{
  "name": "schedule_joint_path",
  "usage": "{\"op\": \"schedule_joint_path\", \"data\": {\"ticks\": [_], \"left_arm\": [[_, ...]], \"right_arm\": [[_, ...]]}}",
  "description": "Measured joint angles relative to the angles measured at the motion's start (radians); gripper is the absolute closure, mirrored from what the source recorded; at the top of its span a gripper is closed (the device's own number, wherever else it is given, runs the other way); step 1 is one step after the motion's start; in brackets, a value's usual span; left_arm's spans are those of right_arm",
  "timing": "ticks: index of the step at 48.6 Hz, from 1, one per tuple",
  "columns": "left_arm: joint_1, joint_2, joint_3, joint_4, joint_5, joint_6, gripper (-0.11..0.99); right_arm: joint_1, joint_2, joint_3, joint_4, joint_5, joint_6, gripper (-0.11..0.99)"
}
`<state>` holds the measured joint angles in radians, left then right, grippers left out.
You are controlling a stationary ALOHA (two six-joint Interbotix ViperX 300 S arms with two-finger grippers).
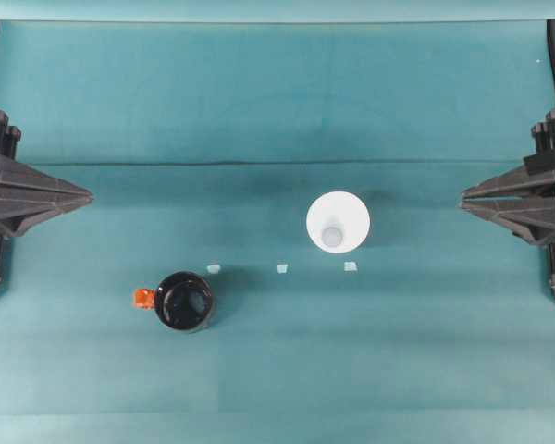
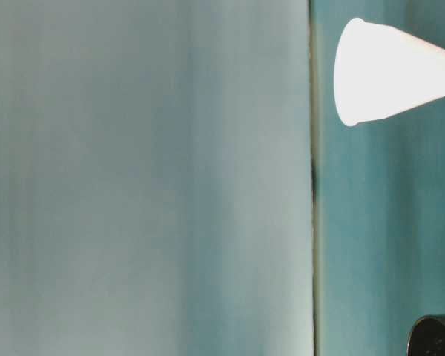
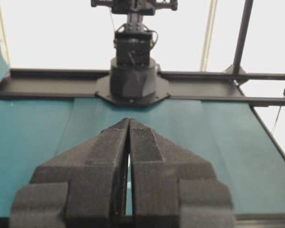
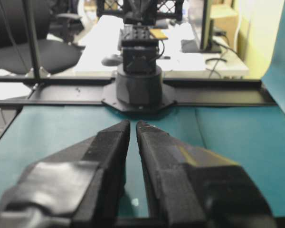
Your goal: Put the paper cup into the moved red handle cup holder.
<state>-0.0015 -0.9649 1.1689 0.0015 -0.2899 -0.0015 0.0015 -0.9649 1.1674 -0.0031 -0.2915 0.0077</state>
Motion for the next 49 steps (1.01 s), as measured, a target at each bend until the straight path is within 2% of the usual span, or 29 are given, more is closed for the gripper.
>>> {"op": "schedule_joint_path", "data": {"ticks": [3,7,9,13,18,26,29,31,35,41,44,49], "left_arm": [[0.000,0.006,0.000,0.005,0.012,-0.009,0.85],[-0.008,0.015,0.000,0.009,0.044,-0.023,0.85],[-0.009,0.017,0.000,0.009,0.063,-0.031,0.85],[-0.009,0.017,-0.012,0.011,0.127,-0.043,0.85],[-0.009,0.023,-0.037,0.011,0.227,-0.069,0.85],[-0.020,0.054,-0.095,0.011,0.443,-0.158,0.85],[-0.034,0.074,-0.124,0.011,0.541,-0.192,0.85],[-0.052,0.094,-0.144,0.011,0.606,-0.206,0.85],[-0.089,0.140,-0.175,0.011,0.699,-0.218,0.85],[-0.133,0.225,-0.215,0.011,0.778,-0.230,0.85],[-0.140,0.276,-0.235,0.011,0.801,-0.241,0.85],[-0.140,0.356,-0.265,0.011,0.831,-0.256,0.85]], "right_arm": [[0.000,0.000,0.000,0.006,0.005,0.002,0.91],[0.000,0.000,0.002,0.029,0.034,0.015,0.96],[0.000,-0.002,0.002,0.040,0.061,0.034,0.98],[0.000,-0.011,0.002,0.046,0.117,0.066,0.99],[0.000,-0.025,0.000,0.046,0.181,0.095,0.99],[0.000,-0.040,0.000,0.048,0.262,0.110,0.99],[0.000,-0.041,0.000,0.048,0.282,0.117,0.99],[0.000,-0.043,0.000,0.048,0.296,0.123,0.99],[0.000,-0.044,0.000,0.048,0.319,0.133,0.99],[0.000,-0.044,0.000,0.048,0.345,0.147,0.99],[0.000,-0.044,0.000,0.048,0.350,0.150,0.99],[0.000,-0.044,0.000,0.048,0.353,0.152,0.99]]}}
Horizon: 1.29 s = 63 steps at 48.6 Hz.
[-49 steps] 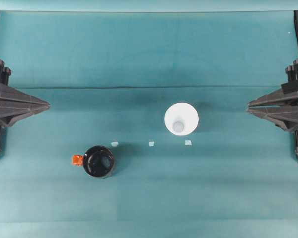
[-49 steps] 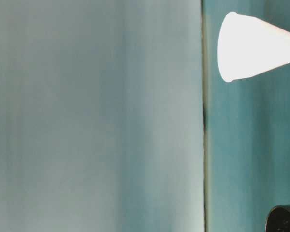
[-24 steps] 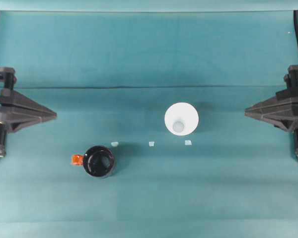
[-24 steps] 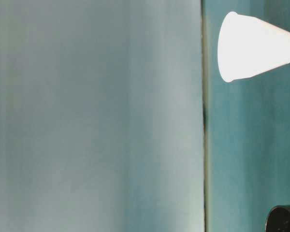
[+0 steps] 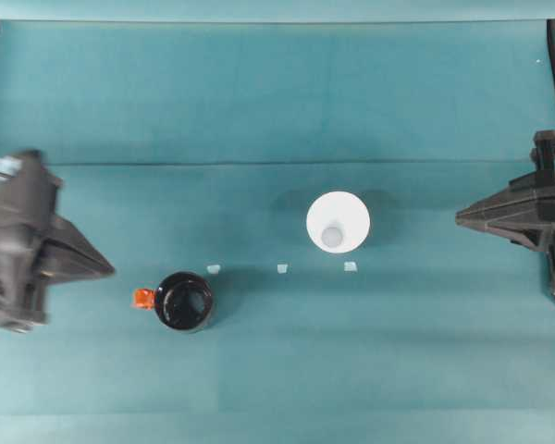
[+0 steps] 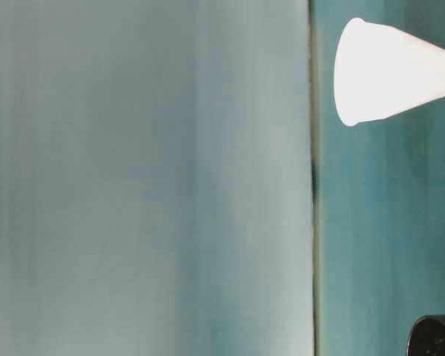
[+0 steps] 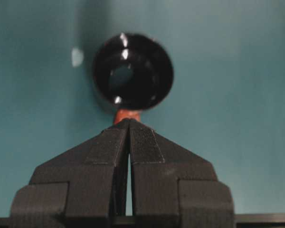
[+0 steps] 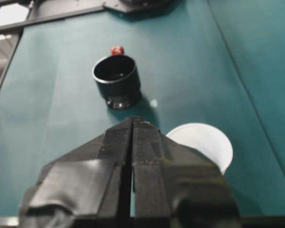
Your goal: Put the paper cup into the moved red handle cup holder.
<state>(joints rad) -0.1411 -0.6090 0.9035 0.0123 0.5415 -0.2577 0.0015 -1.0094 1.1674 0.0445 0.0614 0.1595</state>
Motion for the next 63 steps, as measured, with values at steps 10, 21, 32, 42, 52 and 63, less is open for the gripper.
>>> {"op": "schedule_joint_path", "data": {"ticks": [10,21,32,42,52,63], "left_arm": [[0.000,0.140,-0.072,0.000,0.057,-0.006,0.85],[0.000,0.181,-0.094,0.000,0.067,-0.006,0.85],[-0.005,0.196,-0.095,0.000,0.075,0.003,0.85],[-0.009,0.229,-0.095,0.000,0.086,0.003,0.85],[-0.020,0.250,-0.095,0.000,0.086,-0.003,0.85],[-0.020,0.252,-0.095,0.000,0.086,-0.038,0.39]], "right_arm": [[0.000,0.000,0.000,0.000,0.009,0.000,0.99],[0.000,0.000,0.000,0.000,0.031,0.000,0.99],[-0.003,-0.002,0.000,0.000,0.032,0.000,0.99],[-0.005,-0.002,0.000,0.000,0.032,0.000,0.99],[-0.006,-0.002,0.000,0.000,0.032,0.000,0.99],[-0.006,-0.002,0.000,0.000,0.034,0.000,0.99]]}}
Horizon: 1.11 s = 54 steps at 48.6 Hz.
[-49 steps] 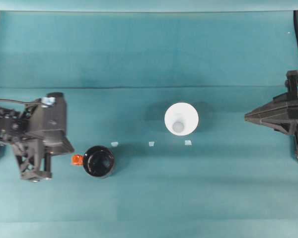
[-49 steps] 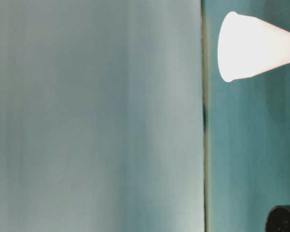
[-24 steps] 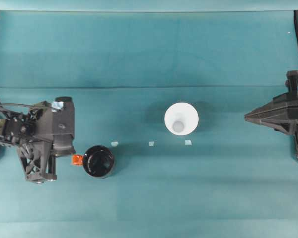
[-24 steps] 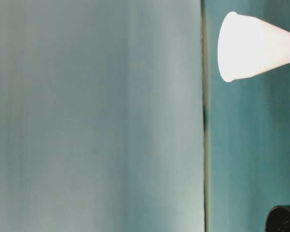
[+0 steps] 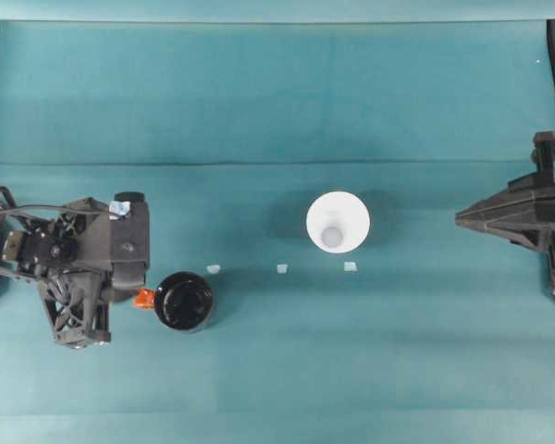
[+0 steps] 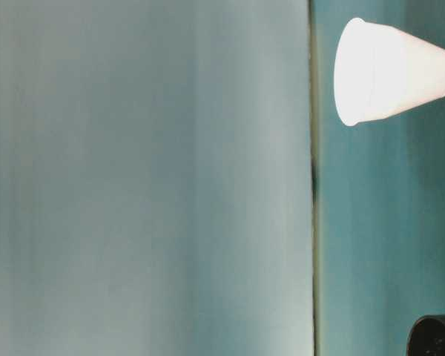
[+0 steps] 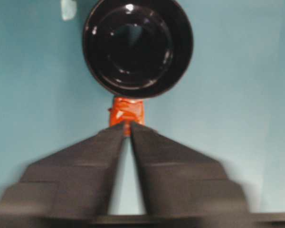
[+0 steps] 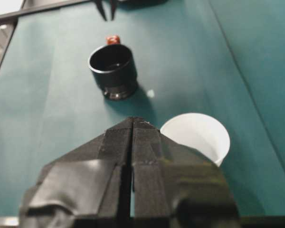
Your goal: Put the paper cup into the moved red handle cup holder.
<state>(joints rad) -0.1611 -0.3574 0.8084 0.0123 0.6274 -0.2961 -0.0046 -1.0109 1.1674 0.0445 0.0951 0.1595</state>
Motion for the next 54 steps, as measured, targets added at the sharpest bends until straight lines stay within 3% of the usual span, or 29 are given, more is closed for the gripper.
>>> {"op": "schedule_joint_path", "data": {"ticks": [6,10,23,37,54], "left_arm": [[0.000,0.014,0.009,0.000,0.002,-0.018,0.03],[-0.002,0.037,0.014,0.002,0.002,-0.011,-0.10],[-0.002,0.124,0.008,0.000,-0.015,-0.003,-0.11],[-0.002,0.212,0.014,0.002,-0.114,-0.002,-0.11],[-0.002,0.252,0.014,0.003,-0.126,-0.002,-0.10]], "right_arm": [[0.000,0.000,0.000,0.000,-0.002,0.000,0.99],[0.000,0.002,0.000,0.000,-0.002,0.000,0.99],[0.000,0.000,0.000,0.000,-0.002,0.000,0.99],[-0.002,0.000,0.002,0.000,-0.002,0.002,0.99],[-0.002,0.000,0.002,0.000,-0.002,0.006,0.99]]}}
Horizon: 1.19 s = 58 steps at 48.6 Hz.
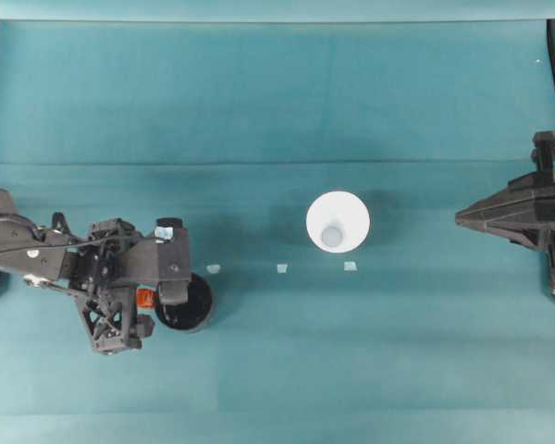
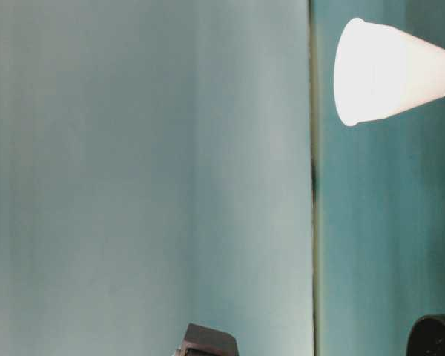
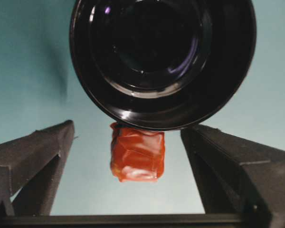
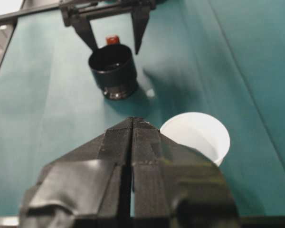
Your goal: Put the paper cup into the moved red handle cup holder.
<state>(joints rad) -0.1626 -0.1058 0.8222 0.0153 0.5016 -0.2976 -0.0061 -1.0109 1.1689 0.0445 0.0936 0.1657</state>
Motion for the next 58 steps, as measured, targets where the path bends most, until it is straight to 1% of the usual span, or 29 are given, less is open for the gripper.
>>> {"op": "schedule_joint_path", "data": {"ticks": [11,14,17,19,20,21,23,25,27,30,31,32,33,36,39,40,51,54,57,58], "left_arm": [[0.000,0.000,0.000,0.003,0.000,0.000,-0.10],[0.000,0.002,0.000,0.002,0.000,-0.002,-0.10],[0.000,0.000,0.000,0.003,-0.003,-0.003,-0.07],[0.000,0.000,0.000,0.003,-0.006,-0.005,-0.04],[0.000,0.000,0.000,0.002,-0.008,-0.006,-0.01],[0.000,0.000,0.000,0.003,-0.011,-0.006,0.03],[0.000,0.000,0.000,0.002,-0.014,-0.008,0.12],[0.000,0.002,0.000,0.002,-0.017,-0.008,0.24],[0.000,0.002,0.000,0.002,-0.017,0.000,0.39],[0.000,0.002,0.000,0.003,-0.017,0.008,0.56],[0.000,0.002,0.000,0.003,-0.017,0.009,0.59],[0.000,0.002,0.000,0.003,-0.018,0.011,0.61],[0.000,0.000,0.000,0.002,-0.018,0.011,0.61],[0.000,0.002,0.000,0.003,-0.017,0.017,0.61],[0.000,0.002,0.000,0.003,-0.017,0.015,0.61],[0.000,0.002,0.000,0.002,-0.017,0.015,0.61],[0.000,0.000,-0.003,0.003,-0.011,0.017,0.61],[0.000,-0.006,-0.012,0.003,0.014,0.015,0.61],[0.000,-0.032,-0.038,0.002,0.064,0.017,0.61],[0.000,-0.044,-0.052,0.003,0.089,0.017,0.61]], "right_arm": [[0.000,0.000,0.002,0.000,0.000,0.002,0.99],[0.000,0.000,0.002,0.000,0.000,0.000,0.99],[0.000,0.000,0.002,0.000,0.000,0.000,0.99],[0.000,0.000,0.003,0.000,0.000,0.000,0.99],[0.000,0.000,0.003,0.000,0.002,0.000,0.99],[0.000,0.000,0.002,0.000,0.000,0.000,0.99],[0.000,0.000,0.003,0.000,0.002,0.002,0.99],[0.000,0.000,0.003,0.000,0.002,0.000,0.99],[0.000,0.000,0.003,0.000,0.002,0.000,0.99],[0.002,0.000,0.003,0.000,0.000,0.002,0.99],[0.000,0.000,0.003,0.000,0.002,0.000,0.99],[0.000,0.000,0.003,0.000,0.000,0.000,0.99],[0.000,0.000,0.003,0.000,0.000,0.000,0.99],[0.002,0.000,0.003,0.000,0.000,0.000,0.99],[0.000,0.000,0.003,0.002,0.002,0.002,0.99],[0.000,0.000,0.003,0.000,0.000,0.000,0.99],[0.000,0.000,0.005,0.000,0.002,0.000,0.99],[0.000,0.000,0.006,0.000,0.002,0.002,0.99],[0.000,0.000,0.005,0.002,0.002,0.002,0.99],[0.000,0.000,0.006,0.000,0.000,0.002,0.99]]}}
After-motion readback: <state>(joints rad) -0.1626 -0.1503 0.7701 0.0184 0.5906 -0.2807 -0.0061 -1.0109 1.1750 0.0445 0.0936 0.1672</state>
